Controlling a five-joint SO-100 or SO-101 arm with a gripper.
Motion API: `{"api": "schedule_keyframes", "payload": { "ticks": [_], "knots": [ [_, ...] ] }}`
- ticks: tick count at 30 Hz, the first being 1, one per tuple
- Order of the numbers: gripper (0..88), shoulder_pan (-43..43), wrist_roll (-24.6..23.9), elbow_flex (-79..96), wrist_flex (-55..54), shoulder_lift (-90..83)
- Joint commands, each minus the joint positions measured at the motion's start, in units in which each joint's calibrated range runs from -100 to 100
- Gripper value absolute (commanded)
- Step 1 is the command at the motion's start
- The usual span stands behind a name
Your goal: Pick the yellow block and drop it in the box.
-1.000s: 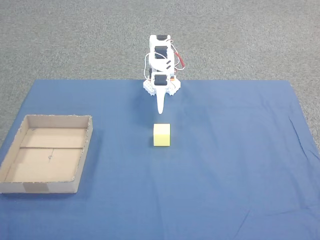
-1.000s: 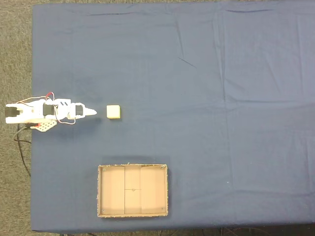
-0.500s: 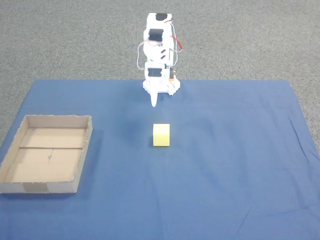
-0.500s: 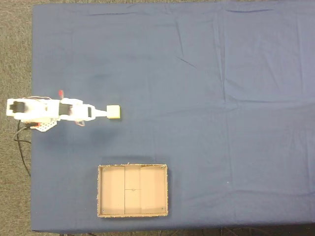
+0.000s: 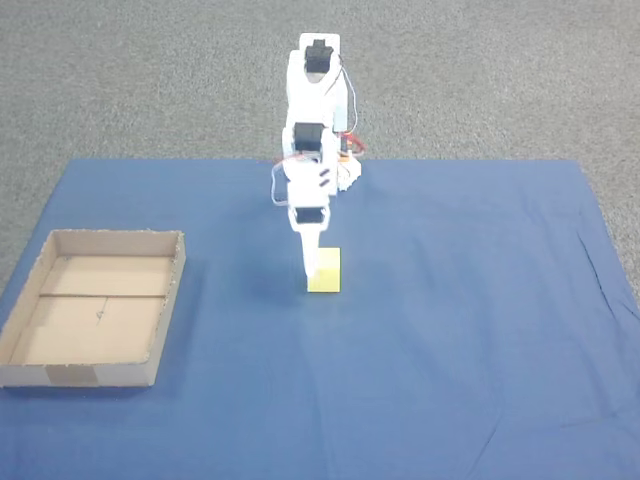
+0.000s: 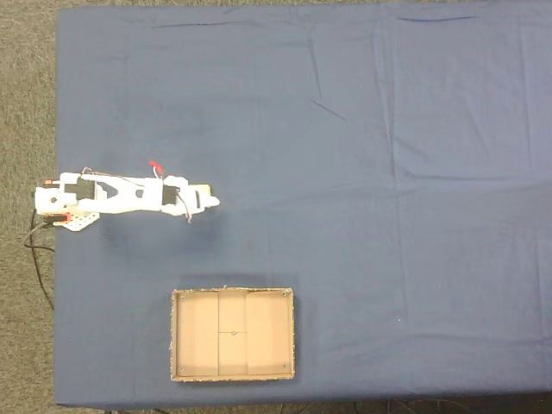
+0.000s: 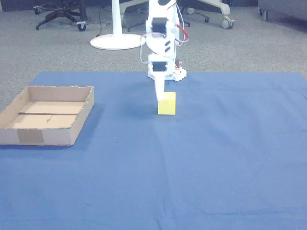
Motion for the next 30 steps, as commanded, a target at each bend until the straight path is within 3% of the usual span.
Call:
{"api": "schedule_keyframes", "payload": {
  "ticks": [1, 7, 14, 19, 22, 25, 27, 30],
  "knots": [
    [38.0, -1.8, 0.6, -2.2, -0.3, 1.7],
    [36.1, -4.4, 0.0, 1.3, -1.6, 2.2],
    [14.1, -4.8, -0.2, 4.0, -4.1, 2.5],
    [13.9, -2.9, 0.0, 5.5, -5.3, -5.5],
    [15.0, 2.7, 1.4, 9.4, -7.1, -26.8],
    [15.2, 13.3, 3.5, 6.2, -8.0, -45.8],
    [15.5, 23.5, 4.4, 2.2, -12.1, -48.5],
    [16.3, 34.5, 4.6, -6.6, -20.6, -37.9]
  ]
}}
